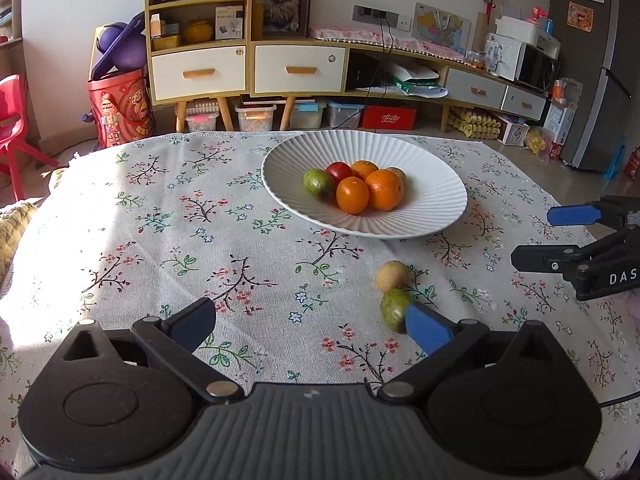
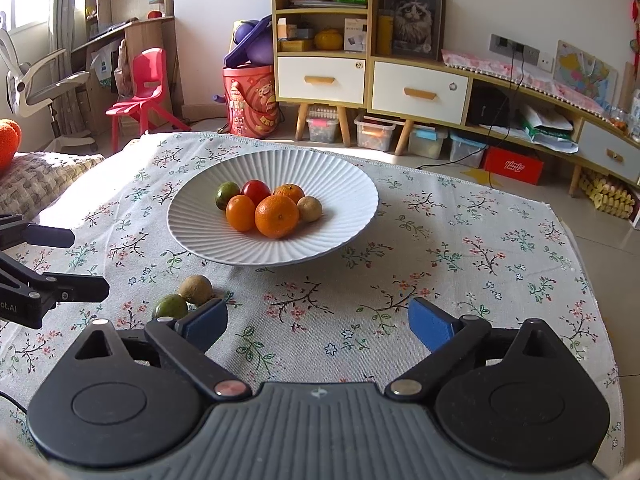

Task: Organize fruits
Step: 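Withdraw both tools from the bowl toward the remaining lime and brown fruit, then grasp the last green lime with the left tool while the right tool grasps the last brown fruit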

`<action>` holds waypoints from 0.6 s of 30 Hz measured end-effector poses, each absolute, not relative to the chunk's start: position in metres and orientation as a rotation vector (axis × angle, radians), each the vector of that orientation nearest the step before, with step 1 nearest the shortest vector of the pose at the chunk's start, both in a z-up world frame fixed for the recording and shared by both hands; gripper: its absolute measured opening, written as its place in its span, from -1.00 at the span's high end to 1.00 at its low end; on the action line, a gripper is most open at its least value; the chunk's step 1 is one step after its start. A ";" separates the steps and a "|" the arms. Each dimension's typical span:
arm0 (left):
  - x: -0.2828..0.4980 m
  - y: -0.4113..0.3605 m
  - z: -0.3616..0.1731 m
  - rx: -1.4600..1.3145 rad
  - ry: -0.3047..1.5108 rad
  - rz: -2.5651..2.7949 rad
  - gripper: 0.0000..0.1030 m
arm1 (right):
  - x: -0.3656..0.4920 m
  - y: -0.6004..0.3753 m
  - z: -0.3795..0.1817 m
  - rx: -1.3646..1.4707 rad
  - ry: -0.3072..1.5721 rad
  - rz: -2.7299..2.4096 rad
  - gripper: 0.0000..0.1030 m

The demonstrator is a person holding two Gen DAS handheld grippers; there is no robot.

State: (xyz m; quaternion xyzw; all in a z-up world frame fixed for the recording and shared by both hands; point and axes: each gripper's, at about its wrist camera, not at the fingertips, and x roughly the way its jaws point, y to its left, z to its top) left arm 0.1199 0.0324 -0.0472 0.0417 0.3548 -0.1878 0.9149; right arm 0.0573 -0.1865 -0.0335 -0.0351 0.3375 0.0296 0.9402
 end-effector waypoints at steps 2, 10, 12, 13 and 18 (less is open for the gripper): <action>0.118 0.032 -0.050 0.088 0.737 -0.384 -0.79 | 0.056 -0.186 -0.037 -0.080 0.693 0.060 -0.91; 0.112 0.021 -0.067 0.123 0.775 -0.394 -0.79 | 0.051 -0.188 -0.049 -0.097 0.713 0.048 -0.98; 0.111 0.018 -0.070 0.129 0.781 -0.397 -0.79 | 0.051 -0.188 -0.052 -0.104 0.721 0.047 -0.99; 0.110 0.016 -0.072 0.130 0.785 -0.399 -0.79 | 0.051 -0.187 -0.054 -0.106 0.725 0.047 -0.99; 0.113 0.008 -0.077 0.128 0.801 -0.398 -0.79 | 0.051 -0.183 -0.063 -0.117 0.747 0.050 -0.99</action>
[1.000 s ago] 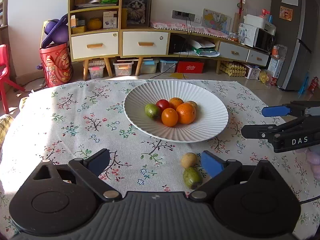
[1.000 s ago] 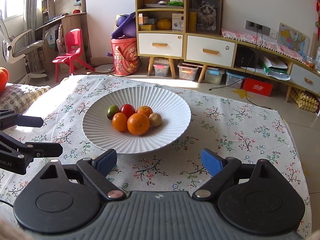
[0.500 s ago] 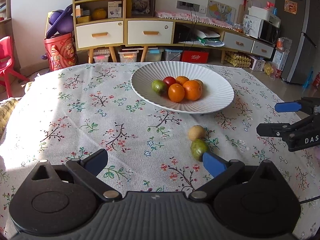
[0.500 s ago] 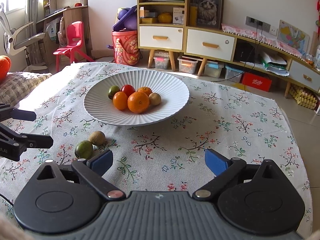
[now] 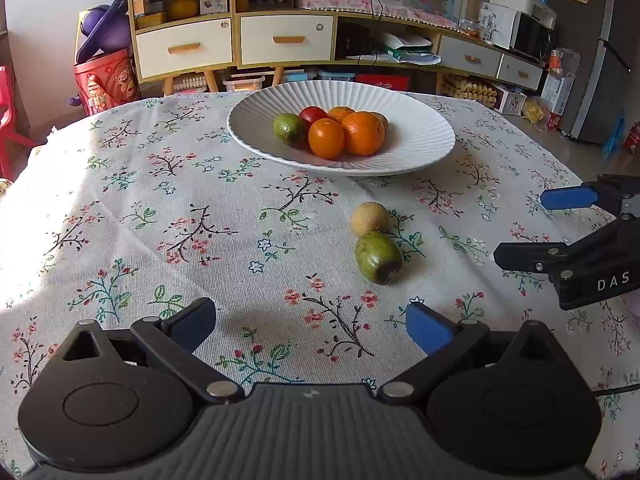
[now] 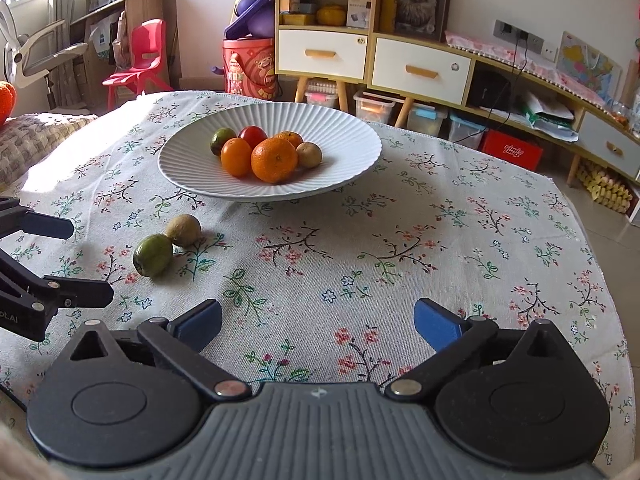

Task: Organize fruits
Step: 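Grasp the last green lime with the left tool while the right tool grasps the last brown fruit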

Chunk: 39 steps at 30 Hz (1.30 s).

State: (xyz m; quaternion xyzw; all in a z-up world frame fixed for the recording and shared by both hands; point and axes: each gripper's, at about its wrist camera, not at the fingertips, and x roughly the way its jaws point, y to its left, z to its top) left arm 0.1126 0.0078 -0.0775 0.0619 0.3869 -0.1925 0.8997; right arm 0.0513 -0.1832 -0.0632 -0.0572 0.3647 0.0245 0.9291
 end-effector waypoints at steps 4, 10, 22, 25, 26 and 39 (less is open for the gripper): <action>0.113 -0.001 -0.079 0.132 0.799 -0.406 -0.77 | 0.052 -0.182 -0.067 -0.134 0.758 0.054 -0.98; 0.115 -0.012 -0.078 0.122 0.795 -0.446 -0.44 | 0.053 -0.187 -0.067 -0.119 0.763 0.036 -0.99; 0.121 -0.030 -0.075 0.084 0.792 -0.510 0.28 | 0.054 -0.186 -0.067 -0.126 0.765 0.043 -0.99; 0.122 -0.031 -0.074 0.083 0.789 -0.509 0.56 | 0.054 -0.184 -0.067 -0.129 0.765 0.048 -0.99; 0.123 -0.031 -0.074 0.081 0.791 -0.513 0.72 | 0.055 -0.183 -0.067 -0.130 0.765 0.050 -0.99; 0.124 -0.007 -0.063 0.105 0.783 -0.472 0.78 | 0.070 -0.160 -0.067 -0.142 0.755 0.099 -0.98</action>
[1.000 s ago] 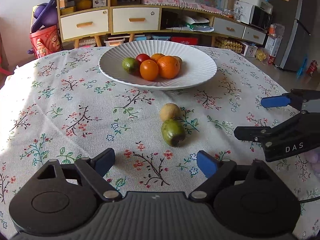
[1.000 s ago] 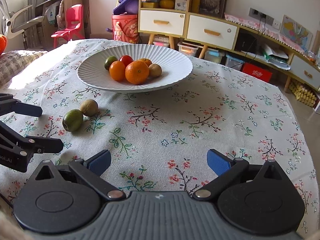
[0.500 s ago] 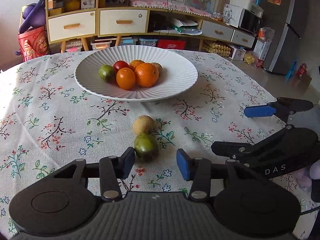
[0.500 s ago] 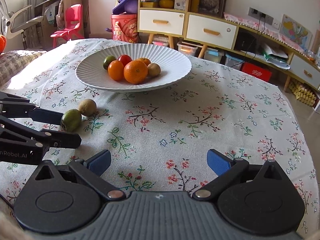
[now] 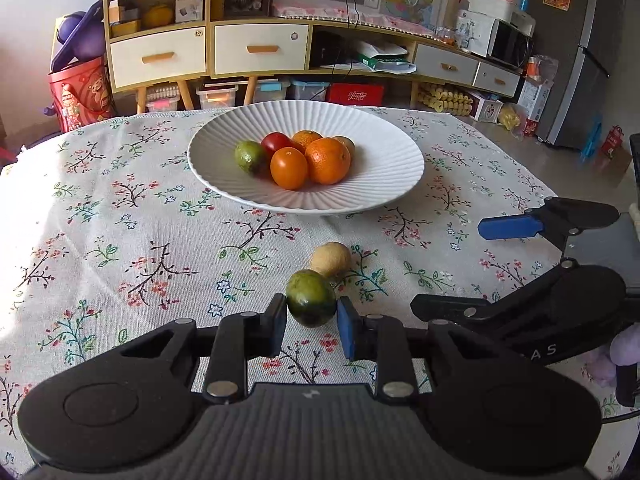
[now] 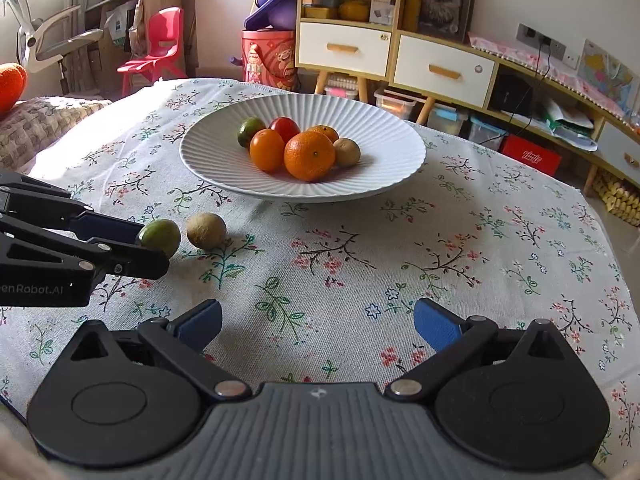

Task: Organize fruits
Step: 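Grasp the last green lime with the left tool while the right tool grasps the last brown fruit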

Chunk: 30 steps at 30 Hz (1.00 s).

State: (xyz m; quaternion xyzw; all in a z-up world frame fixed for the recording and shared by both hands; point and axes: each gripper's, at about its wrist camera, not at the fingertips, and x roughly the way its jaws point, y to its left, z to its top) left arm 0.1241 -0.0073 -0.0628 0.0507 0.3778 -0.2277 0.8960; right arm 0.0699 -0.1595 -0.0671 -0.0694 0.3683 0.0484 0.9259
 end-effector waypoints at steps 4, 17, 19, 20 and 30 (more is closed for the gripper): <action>0.125 0.002 -0.062 0.115 0.784 -0.448 0.78 | 0.077 -0.150 -0.068 -0.151 0.752 0.119 -0.96; 0.123 0.027 -0.060 0.109 0.795 -0.410 0.78 | 0.094 -0.127 -0.073 -0.187 0.733 0.170 -0.58; 0.123 0.030 -0.060 0.106 0.796 -0.408 0.78 | 0.095 -0.124 -0.072 -0.185 0.727 0.176 -0.45; 0.123 0.032 -0.060 0.106 0.796 -0.408 0.78 | 0.096 -0.123 -0.072 -0.185 0.725 0.181 -0.41; 0.122 0.040 -0.059 0.098 0.797 -0.400 0.78 | 0.100 -0.110 -0.069 -0.202 0.719 0.225 0.17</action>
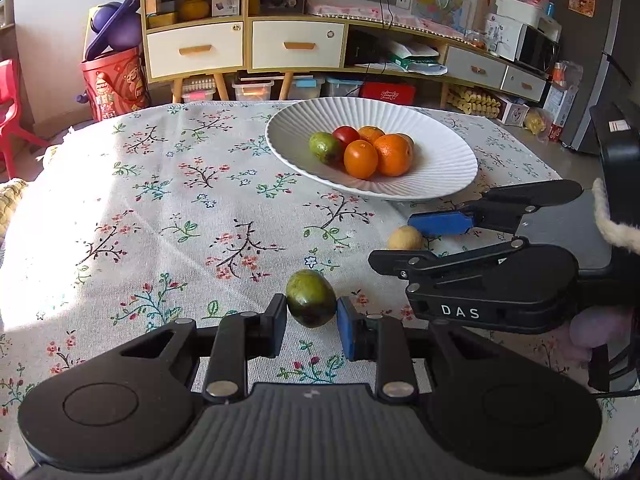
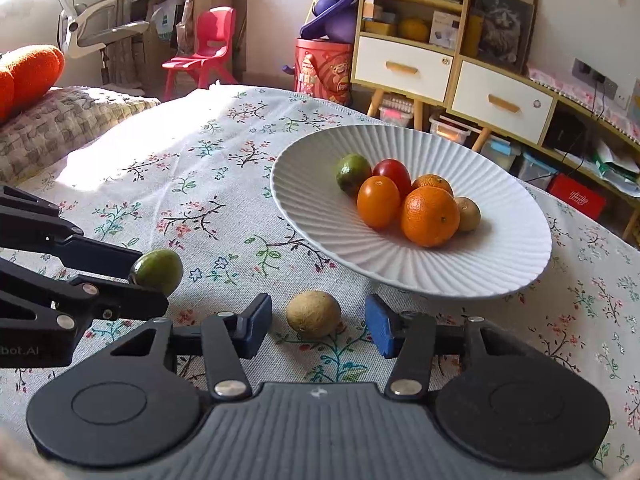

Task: Organize fruits
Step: 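Grasp the last green lime with the left tool while the right tool grasps the last brown fruit, then carry the lime and brown fruit into the white bowl and open both tools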

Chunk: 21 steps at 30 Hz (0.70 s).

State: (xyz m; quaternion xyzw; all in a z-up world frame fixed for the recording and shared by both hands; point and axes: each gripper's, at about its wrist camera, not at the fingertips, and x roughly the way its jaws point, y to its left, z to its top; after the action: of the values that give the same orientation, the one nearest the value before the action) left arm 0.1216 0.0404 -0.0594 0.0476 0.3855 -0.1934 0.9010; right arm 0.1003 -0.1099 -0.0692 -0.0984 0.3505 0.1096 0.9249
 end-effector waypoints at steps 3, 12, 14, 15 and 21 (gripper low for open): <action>0.122 0.041 -0.059 0.097 0.797 -0.398 0.78 | 0.099 -0.108 -0.068 -0.202 0.721 0.239 0.35; 0.122 0.041 -0.059 0.097 0.795 -0.399 0.78 | 0.098 -0.109 -0.064 -0.191 0.733 0.270 0.51; 0.122 0.041 -0.055 0.097 0.792 -0.400 0.78 | 0.096 -0.109 -0.062 -0.190 0.732 0.274 0.52; 0.122 0.040 -0.055 0.097 0.791 -0.401 0.78 | 0.095 -0.110 -0.061 -0.186 0.731 0.276 0.52; 0.126 0.037 -0.048 0.094 0.783 -0.406 0.78 | 0.090 -0.115 -0.052 -0.166 0.724 0.286 0.52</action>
State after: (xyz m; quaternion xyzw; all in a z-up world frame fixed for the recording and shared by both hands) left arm 0.1260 0.0368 -0.0478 0.0454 0.3787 -0.1963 0.9033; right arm 0.0898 -0.1145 -0.0518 -0.0808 0.3525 0.1393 0.9218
